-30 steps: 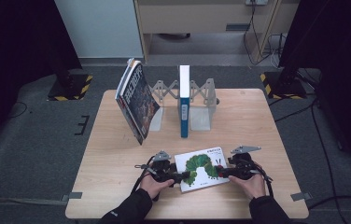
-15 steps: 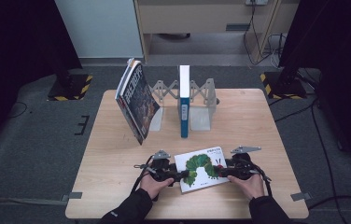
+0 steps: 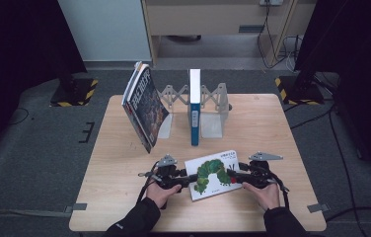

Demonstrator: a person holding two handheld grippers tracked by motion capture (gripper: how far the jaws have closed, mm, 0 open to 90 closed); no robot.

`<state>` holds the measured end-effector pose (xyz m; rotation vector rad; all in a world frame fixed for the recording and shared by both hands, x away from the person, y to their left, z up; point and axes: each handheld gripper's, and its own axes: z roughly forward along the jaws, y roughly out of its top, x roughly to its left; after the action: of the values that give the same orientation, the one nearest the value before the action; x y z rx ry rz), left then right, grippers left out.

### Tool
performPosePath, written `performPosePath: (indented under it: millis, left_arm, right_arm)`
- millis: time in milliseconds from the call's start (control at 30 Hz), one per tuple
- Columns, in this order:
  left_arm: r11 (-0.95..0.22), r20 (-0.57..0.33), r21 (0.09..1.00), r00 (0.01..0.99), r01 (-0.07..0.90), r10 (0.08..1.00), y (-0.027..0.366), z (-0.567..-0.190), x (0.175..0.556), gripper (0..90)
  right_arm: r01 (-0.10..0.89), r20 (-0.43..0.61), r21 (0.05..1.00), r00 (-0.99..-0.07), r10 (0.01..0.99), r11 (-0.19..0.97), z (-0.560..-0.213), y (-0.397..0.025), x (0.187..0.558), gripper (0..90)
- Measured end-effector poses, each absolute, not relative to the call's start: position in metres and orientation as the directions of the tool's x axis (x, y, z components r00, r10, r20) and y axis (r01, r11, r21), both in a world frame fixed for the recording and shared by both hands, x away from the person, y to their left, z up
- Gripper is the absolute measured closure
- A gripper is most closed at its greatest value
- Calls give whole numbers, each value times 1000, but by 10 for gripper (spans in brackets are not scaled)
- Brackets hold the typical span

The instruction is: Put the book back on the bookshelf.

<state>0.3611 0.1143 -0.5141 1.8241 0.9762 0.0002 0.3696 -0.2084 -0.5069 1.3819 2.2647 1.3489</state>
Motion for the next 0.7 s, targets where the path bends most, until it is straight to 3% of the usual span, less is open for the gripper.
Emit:
performPosePath:
  millis: [433, 700]
  left_arm:
    - [-135, -368, 827, 708, 545, 602, 115, -501, 359, 624]
    - [-140, -359, 838, 727, 527, 585, 115, -504, 357, 626]
  right_arm:
    - [549, 268, 826, -584, 766, 129, -498, -211, 368, 402]
    - [526, 250, 839, -595, 764, 136, -499, -213, 366, 406]
